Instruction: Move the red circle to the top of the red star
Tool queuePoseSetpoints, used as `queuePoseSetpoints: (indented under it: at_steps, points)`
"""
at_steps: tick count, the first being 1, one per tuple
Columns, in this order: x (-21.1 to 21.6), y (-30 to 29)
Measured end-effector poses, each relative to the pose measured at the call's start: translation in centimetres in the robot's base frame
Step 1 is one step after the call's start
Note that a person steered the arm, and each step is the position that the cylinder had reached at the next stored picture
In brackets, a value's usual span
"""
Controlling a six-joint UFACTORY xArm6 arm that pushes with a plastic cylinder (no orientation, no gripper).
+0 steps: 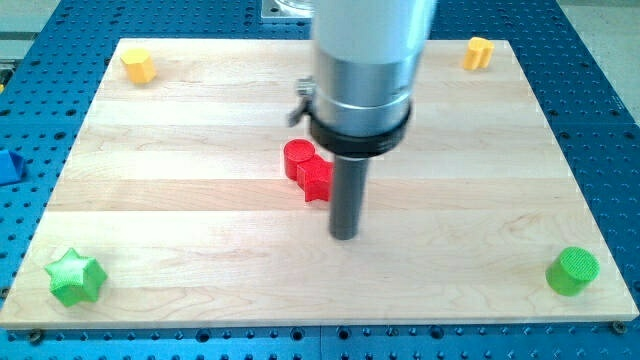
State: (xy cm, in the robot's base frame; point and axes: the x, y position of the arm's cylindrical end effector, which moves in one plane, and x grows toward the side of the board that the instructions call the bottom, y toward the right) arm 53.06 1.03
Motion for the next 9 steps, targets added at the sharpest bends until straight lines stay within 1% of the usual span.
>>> queuePoseSetpoints:
  at_steps: [1, 2, 4, 5, 6, 7, 9]
  points:
    - [-0.7, -4.5]
    - [-3.0, -6.3]
    - [-9.4, -6.4]
    - [-10.1, -6.3]
    - [-11.7, -5.8]
    - [-11.8, -5.8]
    - [-11.8, -3.6]
